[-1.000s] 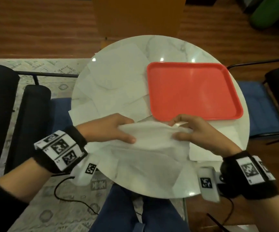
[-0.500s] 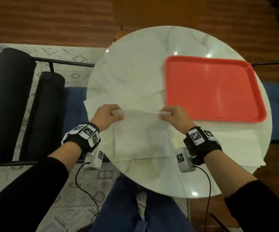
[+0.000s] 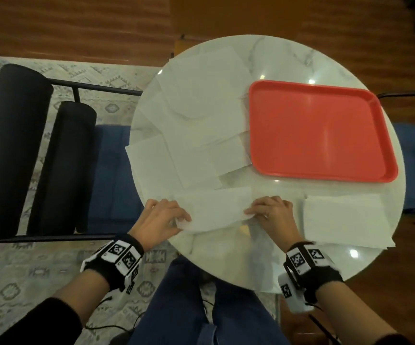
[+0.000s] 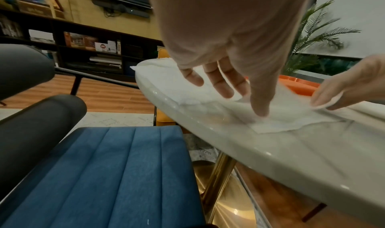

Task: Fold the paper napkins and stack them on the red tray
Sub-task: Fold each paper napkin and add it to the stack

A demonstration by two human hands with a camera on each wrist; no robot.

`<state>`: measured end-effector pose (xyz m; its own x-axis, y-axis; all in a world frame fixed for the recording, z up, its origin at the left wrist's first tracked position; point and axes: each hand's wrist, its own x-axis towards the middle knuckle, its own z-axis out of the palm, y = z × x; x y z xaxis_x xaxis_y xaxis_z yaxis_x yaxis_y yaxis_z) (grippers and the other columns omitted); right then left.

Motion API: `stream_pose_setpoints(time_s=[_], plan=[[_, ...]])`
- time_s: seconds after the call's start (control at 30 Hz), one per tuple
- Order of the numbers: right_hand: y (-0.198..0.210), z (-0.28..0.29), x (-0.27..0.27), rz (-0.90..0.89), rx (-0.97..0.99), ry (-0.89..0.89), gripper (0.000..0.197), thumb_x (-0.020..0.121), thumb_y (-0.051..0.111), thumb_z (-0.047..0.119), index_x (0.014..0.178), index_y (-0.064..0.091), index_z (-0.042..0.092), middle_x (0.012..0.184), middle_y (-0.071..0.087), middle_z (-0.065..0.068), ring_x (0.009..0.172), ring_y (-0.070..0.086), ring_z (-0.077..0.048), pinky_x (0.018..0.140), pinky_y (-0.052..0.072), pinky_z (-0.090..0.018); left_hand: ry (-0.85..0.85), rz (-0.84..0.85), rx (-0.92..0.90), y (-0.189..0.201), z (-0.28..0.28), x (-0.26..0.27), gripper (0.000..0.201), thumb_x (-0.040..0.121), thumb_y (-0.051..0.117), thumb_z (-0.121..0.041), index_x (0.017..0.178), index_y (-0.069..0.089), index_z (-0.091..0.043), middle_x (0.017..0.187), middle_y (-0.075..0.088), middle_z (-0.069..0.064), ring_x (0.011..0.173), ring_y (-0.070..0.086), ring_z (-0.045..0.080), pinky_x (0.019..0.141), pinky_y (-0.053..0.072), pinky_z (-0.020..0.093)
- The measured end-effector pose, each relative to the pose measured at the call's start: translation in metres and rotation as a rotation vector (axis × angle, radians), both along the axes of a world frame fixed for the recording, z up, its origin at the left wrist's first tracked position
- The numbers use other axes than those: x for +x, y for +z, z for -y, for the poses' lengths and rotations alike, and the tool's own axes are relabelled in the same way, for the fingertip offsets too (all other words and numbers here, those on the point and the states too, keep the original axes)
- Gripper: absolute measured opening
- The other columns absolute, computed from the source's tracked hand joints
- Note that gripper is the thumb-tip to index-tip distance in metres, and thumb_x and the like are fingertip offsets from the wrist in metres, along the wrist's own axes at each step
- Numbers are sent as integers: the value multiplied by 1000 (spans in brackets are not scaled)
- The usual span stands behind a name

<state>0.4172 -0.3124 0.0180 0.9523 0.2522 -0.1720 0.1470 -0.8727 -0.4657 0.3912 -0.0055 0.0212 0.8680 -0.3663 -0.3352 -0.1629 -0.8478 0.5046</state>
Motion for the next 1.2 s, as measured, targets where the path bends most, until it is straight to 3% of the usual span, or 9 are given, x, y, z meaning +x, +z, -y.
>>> stream_pose_setpoints(time_s=[0.2,0.27,0.33,0.43,0.5,0.67,0.9,1.07,1.2], plan=[[14,-18,2,154,-25,-44,50,65,60,-12,98,72,23,105,67,-2,96,59,-23,86,24,-34,100,183,-40,11,0,3,60,66,47,14,107,63,-27,109,54,-8,96,55,15,82,33,29],[18,-42,4,179,6,-26,48,71,51,-3,112,66,18,118,63,-6,110,54,-20,93,30,-38,127,250,-74,10,14,4,49,74,52,5,115,60,-21,118,56,-3,103,56,19,88,37,32],[20,-71,2,60,-10,82,48,88,41,9,135,49,14,144,45,-9,134,39,-21,108,26,-45,95,264,8,4,38,2,47,87,45,-22,134,48,-16,139,47,4,124,48,23,102,33,41],[13,-101,-1,-207,-102,256,52,102,18,27,151,7,17,160,1,-1,147,-3,-14,117,-3,-46,8,114,214,-12,63,-4,77,86,8,-52,150,9,-9,158,3,7,146,7,19,115,7,51],[4,-103,-3,-269,-139,286,53,103,15,32,151,-1,18,160,-6,2,146,-9,-12,118,-6,-49,21,82,240,-28,63,-6,80,84,-1,-58,148,-6,-11,156,-12,5,144,-9,16,115,-2,52],[-11,-65,-4,-250,-262,258,61,94,1,49,149,-11,26,153,-20,13,137,-19,0,116,-6,-52,18,88,310,-43,52,-11,82,91,8,-66,149,18,-9,157,16,8,143,12,17,109,7,54],[-6,-14,-10,-288,-302,77,56,102,13,42,147,-16,29,150,-26,16,144,-18,-6,114,-14,-52,35,68,327,-40,53,-12,82,90,3,-66,149,17,-10,157,18,7,142,14,17,106,16,63],[1,-40,4,-219,-280,38,60,101,24,40,151,-4,21,160,-10,-1,147,-10,-16,112,-11,-56,35,92,359,-38,54,-10,83,88,13,-66,148,23,-10,156,22,6,141,17,16,102,19,68],[4,-54,15,-256,-197,-17,47,95,46,30,139,33,20,160,4,-5,147,0,-19,113,0,-60,46,139,364,-30,58,-7,87,82,28,-67,146,27,-9,153,29,8,140,29,21,100,20,71]])
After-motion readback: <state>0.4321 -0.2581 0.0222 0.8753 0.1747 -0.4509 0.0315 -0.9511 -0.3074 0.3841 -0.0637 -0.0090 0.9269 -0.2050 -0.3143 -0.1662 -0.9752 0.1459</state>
